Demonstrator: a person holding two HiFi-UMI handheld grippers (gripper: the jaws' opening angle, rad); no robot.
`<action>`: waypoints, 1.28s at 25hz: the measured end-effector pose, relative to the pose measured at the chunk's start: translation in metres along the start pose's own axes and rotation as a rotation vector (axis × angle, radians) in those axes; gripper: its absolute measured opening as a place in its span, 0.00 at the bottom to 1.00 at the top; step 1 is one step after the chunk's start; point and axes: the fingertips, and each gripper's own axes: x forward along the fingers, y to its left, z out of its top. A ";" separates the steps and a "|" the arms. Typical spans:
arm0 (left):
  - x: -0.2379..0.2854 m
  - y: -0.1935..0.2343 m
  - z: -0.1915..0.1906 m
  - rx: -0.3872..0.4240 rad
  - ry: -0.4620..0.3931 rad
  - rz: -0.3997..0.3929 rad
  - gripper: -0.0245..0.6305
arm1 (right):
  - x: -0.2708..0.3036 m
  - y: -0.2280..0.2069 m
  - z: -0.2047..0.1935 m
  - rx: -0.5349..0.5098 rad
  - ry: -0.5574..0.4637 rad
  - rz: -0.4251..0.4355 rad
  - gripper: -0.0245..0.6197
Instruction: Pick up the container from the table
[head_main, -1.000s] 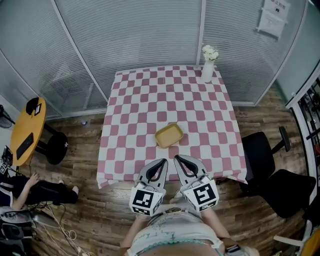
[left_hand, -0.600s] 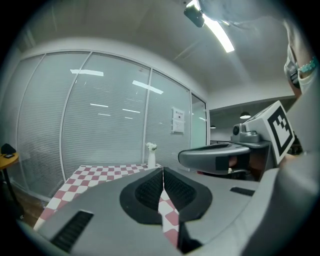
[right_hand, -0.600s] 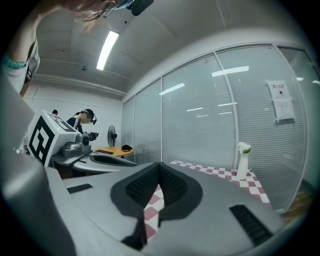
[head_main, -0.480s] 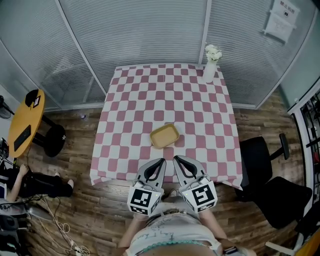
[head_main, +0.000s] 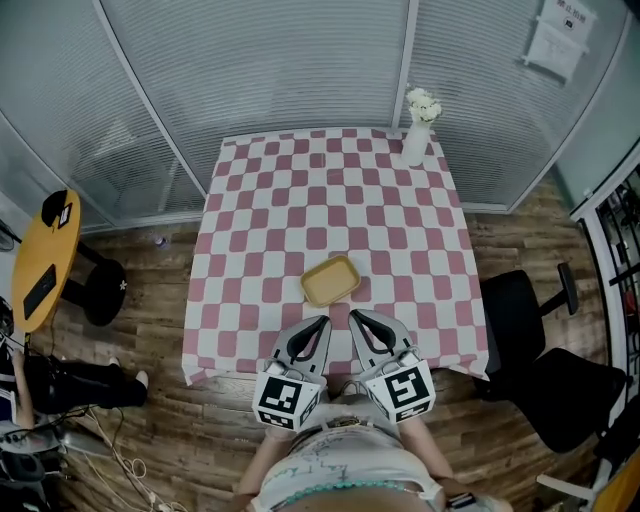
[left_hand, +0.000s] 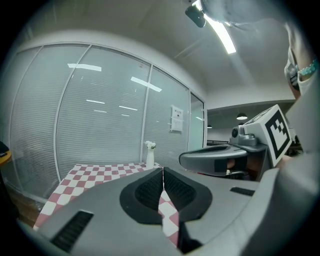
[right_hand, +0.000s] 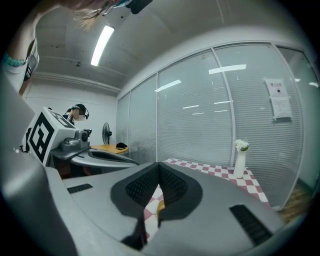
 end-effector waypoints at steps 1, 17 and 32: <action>0.002 0.005 0.002 0.003 -0.002 -0.009 0.06 | 0.005 -0.002 0.001 -0.001 0.002 -0.008 0.03; 0.036 0.093 0.017 0.012 0.000 -0.144 0.06 | 0.091 -0.018 0.014 -0.001 0.029 -0.149 0.03; 0.037 0.152 0.007 0.010 0.018 -0.191 0.06 | 0.149 0.003 0.004 0.002 0.075 -0.159 0.03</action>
